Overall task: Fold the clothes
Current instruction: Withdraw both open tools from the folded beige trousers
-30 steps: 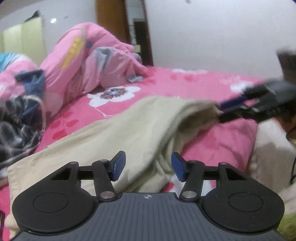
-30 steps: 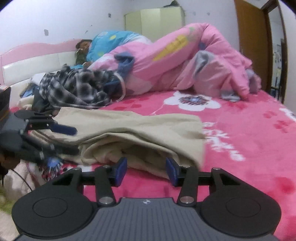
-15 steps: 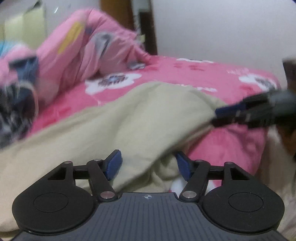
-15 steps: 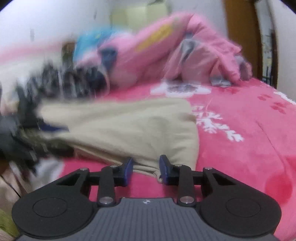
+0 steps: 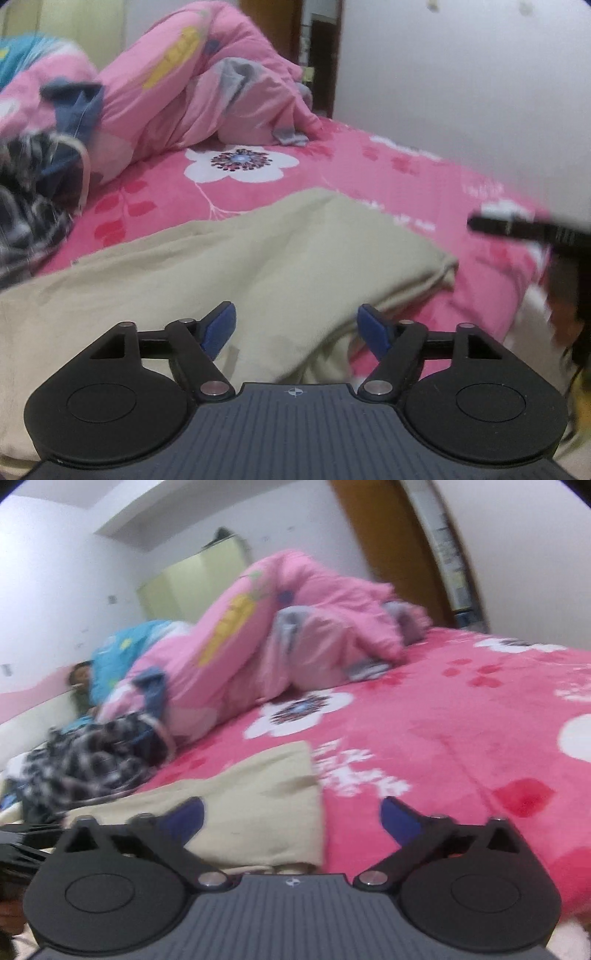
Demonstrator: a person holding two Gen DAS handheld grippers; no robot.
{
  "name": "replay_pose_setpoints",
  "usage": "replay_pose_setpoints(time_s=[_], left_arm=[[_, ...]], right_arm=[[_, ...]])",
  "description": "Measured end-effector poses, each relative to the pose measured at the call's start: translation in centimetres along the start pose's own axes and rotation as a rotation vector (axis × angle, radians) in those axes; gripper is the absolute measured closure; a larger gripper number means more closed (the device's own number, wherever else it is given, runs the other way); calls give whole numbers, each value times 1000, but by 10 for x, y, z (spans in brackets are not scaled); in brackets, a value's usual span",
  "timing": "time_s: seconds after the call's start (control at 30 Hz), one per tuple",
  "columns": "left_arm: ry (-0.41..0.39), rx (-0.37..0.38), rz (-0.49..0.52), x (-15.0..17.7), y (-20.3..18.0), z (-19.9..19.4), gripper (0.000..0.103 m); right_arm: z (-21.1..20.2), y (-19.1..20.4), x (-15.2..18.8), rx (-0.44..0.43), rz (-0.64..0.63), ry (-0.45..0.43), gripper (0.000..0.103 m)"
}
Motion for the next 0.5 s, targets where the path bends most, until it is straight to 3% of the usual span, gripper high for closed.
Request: replay_pose_setpoints(time_s=[0.2,0.27,0.5], left_arm=[[52,-43,-113,-4,3,16,16],[52,-57,-119,-3,2,17,6],[63,-138,-88,3,-1,17,0]], right_arm=[[11,-17,11,85,78,47,0],[14,-21,13,89,97,68,0],[21,-23,15,115,133,137,0]])
Point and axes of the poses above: each gripper's, at about its wrist camera, not at the fingertips, and z roughly the way its jaws point, y to its left, x to its underside, the point moved 5 cm from there along z, roughly the way its jaws point
